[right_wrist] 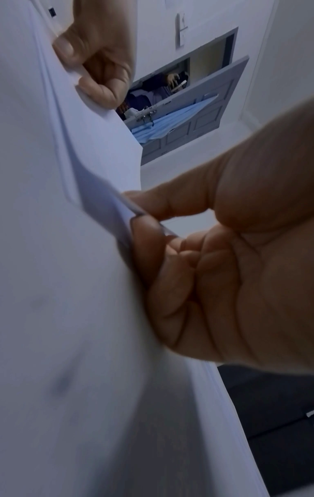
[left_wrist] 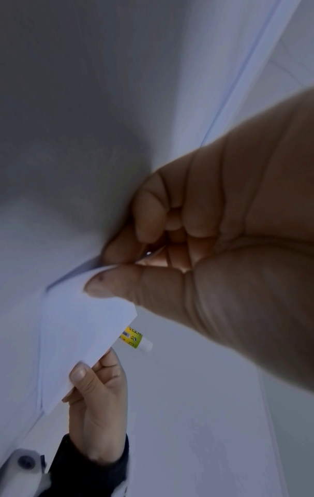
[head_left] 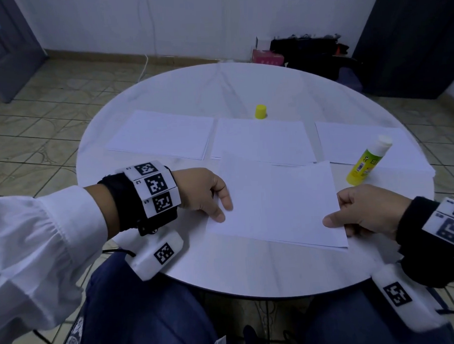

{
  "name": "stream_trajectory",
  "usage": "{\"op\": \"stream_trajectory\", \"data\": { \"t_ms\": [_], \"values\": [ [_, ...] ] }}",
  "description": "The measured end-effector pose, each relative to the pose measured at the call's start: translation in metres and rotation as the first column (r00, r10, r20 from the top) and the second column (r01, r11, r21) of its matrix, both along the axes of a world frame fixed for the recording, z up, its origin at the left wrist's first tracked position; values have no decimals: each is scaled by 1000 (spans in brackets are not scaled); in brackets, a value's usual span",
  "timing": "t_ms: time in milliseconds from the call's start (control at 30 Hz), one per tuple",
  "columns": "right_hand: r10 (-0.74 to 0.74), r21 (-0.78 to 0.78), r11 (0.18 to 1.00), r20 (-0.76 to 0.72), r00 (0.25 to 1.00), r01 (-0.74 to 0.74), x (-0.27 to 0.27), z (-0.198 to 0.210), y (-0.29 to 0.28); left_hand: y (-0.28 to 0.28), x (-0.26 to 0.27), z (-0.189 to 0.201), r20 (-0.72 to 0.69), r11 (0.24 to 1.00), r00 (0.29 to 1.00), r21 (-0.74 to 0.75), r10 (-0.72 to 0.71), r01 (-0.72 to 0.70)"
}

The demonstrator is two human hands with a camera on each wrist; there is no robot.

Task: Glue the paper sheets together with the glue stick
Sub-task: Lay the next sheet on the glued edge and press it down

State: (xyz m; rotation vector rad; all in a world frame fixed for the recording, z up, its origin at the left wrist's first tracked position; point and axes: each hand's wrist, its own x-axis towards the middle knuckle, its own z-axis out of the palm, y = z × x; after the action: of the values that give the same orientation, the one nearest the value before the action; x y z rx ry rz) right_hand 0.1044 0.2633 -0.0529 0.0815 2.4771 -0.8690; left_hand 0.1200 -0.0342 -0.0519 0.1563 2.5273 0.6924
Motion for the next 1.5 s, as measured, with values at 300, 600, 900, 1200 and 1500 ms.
{"op": "stream_trajectory", "data": {
  "t_ms": [300, 600, 900, 1200, 1500],
  "values": [
    [58, 87, 994, 16, 998, -59, -4, 7, -4, 5, 1, 1, -18, 999, 1000, -36, -11, 10],
    [85, 82, 993, 47, 995, -89, -6, 15, -5, 3, -2, -2, 0, 1000, 1000, -21, -12, 12],
    [101, 86, 991, 12, 995, -101, -3, 15, -4, 2, -5, -4, 5, 1000, 1000, -21, 1, 0],
    [138, 118, 984, -10, 990, -136, -2, 14, -5, 2, -5, -5, 11, 1000, 1000, -16, -3, 3],
    [156, 110, 982, -15, 988, -154, -2, 14, -4, 1, -5, -5, 18, 1000, 1000, -16, -10, 10]
  ]
}}
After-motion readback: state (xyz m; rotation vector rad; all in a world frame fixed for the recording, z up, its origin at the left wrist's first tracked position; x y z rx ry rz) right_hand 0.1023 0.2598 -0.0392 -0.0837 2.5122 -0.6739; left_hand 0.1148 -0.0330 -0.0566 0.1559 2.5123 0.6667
